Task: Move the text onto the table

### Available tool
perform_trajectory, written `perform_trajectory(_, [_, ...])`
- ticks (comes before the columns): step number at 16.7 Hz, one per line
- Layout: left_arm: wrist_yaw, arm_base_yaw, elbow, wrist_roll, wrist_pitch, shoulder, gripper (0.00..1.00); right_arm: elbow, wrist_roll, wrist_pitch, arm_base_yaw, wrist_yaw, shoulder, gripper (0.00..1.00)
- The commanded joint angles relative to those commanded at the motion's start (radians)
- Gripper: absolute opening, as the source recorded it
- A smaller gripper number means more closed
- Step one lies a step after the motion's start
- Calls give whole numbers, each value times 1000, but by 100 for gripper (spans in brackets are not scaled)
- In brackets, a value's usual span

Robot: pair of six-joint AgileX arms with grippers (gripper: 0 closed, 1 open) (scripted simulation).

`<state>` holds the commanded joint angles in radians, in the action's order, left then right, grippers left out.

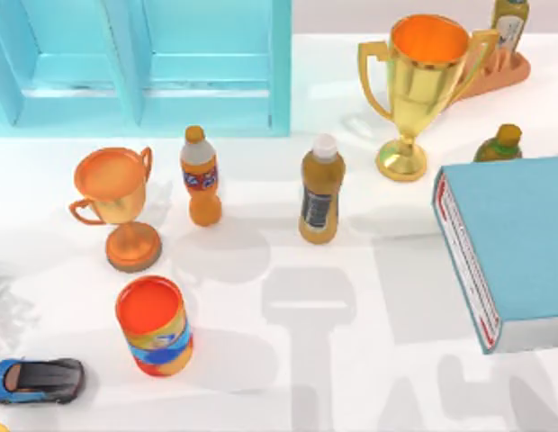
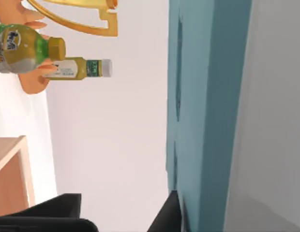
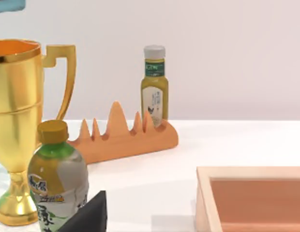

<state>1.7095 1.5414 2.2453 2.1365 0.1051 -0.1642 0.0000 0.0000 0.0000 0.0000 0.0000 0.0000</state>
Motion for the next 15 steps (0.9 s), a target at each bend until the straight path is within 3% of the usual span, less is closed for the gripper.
perform_trajectory(1, [0,0,0,0,0,0,0,0,0,0,0,0,0,100])
perform_trajectory(14, [0,0,0,0,0,0,98,0,0,0,0,0,0,100])
perform_trajectory(15, [0,0,0,0,0,0,100,0,0,0,0,0,0,100])
